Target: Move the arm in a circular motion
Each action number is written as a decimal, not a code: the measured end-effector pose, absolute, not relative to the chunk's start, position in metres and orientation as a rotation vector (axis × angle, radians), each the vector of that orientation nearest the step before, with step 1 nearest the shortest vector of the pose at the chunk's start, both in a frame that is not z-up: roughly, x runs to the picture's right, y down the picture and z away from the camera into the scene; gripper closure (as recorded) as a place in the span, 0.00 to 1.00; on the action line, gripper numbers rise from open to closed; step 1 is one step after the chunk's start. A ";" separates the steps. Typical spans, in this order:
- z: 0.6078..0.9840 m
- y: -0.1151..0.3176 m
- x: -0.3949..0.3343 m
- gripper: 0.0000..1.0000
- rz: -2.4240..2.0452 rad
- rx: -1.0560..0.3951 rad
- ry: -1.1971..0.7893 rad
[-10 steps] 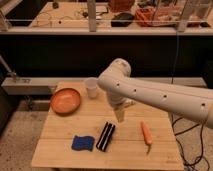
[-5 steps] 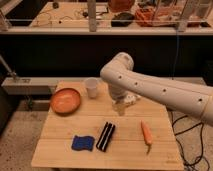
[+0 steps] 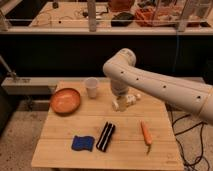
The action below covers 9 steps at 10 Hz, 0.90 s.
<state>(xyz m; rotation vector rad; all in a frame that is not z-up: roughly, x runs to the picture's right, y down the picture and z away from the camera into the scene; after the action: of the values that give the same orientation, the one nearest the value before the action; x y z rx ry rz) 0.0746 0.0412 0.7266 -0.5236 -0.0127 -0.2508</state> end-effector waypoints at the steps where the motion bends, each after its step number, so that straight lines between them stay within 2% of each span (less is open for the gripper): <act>1: 0.727 0.042 0.073 0.20 -0.251 -0.522 -0.016; 9: 0.746 0.035 0.109 0.20 -0.201 -0.511 -0.031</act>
<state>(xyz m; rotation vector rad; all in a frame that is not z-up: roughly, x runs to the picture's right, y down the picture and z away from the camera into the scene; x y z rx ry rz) 0.1088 0.0350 0.7458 -0.5115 -0.0312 -0.2013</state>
